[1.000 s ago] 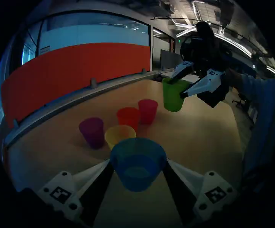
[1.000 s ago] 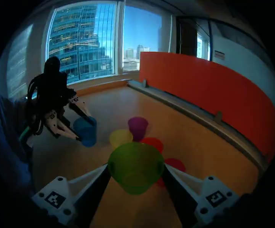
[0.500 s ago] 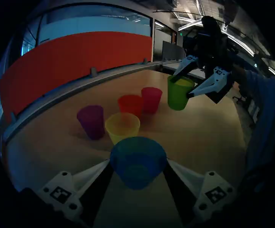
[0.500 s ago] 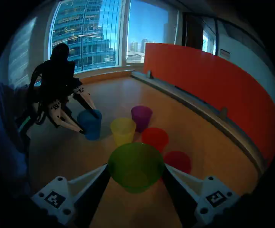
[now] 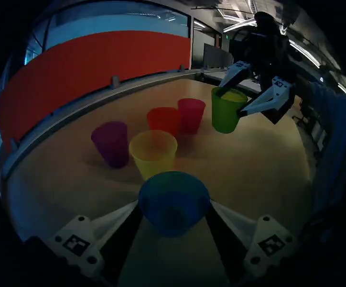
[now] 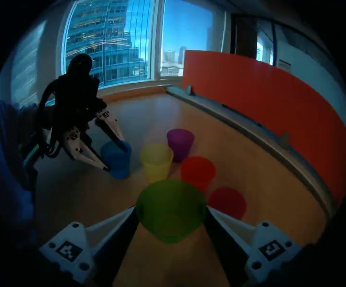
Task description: Pour water
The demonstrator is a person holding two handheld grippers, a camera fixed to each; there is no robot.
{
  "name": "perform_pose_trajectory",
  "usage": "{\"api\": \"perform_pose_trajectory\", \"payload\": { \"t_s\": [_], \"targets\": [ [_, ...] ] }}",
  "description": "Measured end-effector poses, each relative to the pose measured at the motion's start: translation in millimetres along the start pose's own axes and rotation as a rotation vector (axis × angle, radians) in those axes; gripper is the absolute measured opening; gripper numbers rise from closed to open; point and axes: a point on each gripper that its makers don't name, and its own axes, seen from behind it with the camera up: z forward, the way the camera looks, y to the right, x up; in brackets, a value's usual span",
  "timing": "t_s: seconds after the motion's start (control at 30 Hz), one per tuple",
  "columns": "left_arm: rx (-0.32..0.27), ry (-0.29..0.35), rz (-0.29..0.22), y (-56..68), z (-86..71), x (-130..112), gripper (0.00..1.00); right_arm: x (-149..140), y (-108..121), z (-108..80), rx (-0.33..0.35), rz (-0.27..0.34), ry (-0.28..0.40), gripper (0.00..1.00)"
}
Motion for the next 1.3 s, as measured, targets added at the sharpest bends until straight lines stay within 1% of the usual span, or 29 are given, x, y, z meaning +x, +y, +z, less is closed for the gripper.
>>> {"api": "perform_pose_trajectory", "payload": {
  "t_s": [0.17,0.37,0.73,0.8,0.87,1.07,1.3],
  "targets": [
    [0.000,0.003,-0.003,-0.3,2.5,-1,0.86,-2,0,1.9,0.001,0.004,-0.002,0.93],
    [-0.001,0.002,-0.012,-0.2,1.8,-4,0.86,-5,0,3.0,0.002,0.010,-0.004,0.93],
    [0.013,-0.005,0.002,-0.9,0.5,-7,0.87,-10,-3,5.7,-0.001,0.002,-0.014,0.93],
    [0.013,-0.010,0.005,-0.7,-0.3,-7,0.88,-11,-4,6.4,0.000,0.003,-0.015,0.93],
    [0.013,-0.014,0.005,0.0,-1.3,-7,0.94,-12,-5,7.2,0.000,0.004,-0.016,0.93],
    [0.023,-0.026,0.002,-0.3,-5.6,-10,0.94,-18,-7,10.8,-0.004,0.000,-0.027,0.93],
    [0.038,-0.030,-0.006,-0.4,-14.0,-19,0.94,-27,-11,18.5,-0.007,-0.014,-0.039,0.93]
  ]
}}
